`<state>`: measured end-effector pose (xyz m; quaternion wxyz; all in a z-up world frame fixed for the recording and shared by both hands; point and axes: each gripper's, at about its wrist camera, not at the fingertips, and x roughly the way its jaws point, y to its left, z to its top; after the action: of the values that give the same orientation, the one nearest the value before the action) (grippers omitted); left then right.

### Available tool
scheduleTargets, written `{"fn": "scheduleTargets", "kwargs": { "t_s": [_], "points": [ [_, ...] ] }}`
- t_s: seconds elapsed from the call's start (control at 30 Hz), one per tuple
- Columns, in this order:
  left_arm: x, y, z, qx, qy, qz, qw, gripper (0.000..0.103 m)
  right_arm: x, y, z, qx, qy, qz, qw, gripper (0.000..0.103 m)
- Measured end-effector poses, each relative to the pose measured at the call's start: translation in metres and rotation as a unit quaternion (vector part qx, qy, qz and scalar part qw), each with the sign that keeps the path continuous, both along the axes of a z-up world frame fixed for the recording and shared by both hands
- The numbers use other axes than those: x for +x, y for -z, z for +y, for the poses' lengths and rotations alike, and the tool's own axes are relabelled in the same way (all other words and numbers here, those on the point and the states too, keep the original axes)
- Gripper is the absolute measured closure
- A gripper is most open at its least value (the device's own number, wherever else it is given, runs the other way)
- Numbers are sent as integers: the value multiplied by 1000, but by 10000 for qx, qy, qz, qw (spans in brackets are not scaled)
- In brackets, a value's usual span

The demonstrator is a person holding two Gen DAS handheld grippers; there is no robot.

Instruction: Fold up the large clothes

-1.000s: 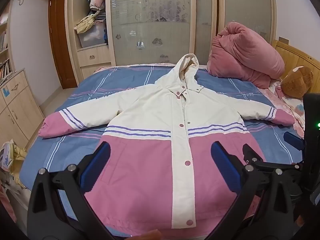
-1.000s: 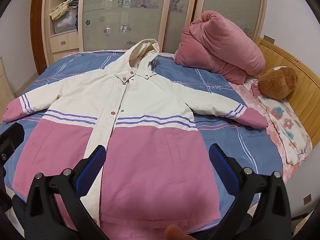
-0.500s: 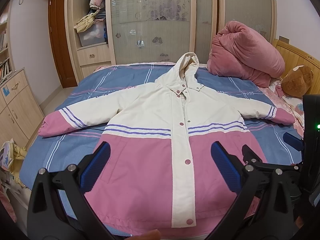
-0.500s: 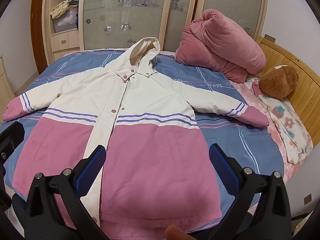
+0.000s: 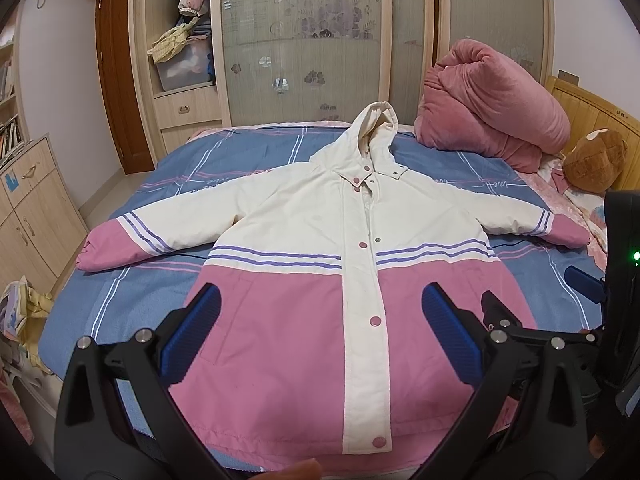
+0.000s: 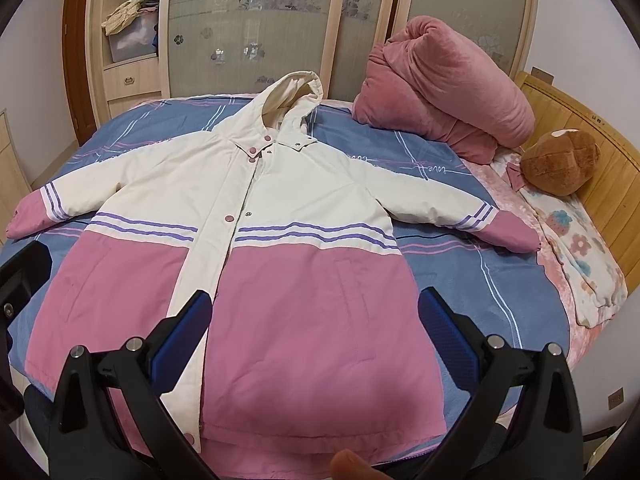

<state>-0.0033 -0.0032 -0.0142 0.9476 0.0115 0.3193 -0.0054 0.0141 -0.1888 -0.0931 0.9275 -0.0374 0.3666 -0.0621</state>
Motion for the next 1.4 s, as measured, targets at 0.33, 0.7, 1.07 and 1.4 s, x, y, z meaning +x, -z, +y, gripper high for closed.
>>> {"fn": "scheduleTargets", "kwargs": {
  "t_s": [0.33, 0.7, 1.07, 1.4],
  "points": [
    [0, 4, 1, -2, 6, 29, 10000, 2, 1, 1, 0, 6, -11, 24, 10000, 1],
    [3, 6, 2, -11, 9, 67, 10000, 2, -1, 3, 1, 3, -23, 38, 10000, 1],
    [2, 6, 2, -8, 9, 86, 10000, 2, -1, 3, 2, -2, -27, 52, 10000, 1],
    [2, 7, 2, -12, 10, 101, 9999, 2, -3, 4, 4, -11, -43, 75, 10000, 1]
  ]
}}
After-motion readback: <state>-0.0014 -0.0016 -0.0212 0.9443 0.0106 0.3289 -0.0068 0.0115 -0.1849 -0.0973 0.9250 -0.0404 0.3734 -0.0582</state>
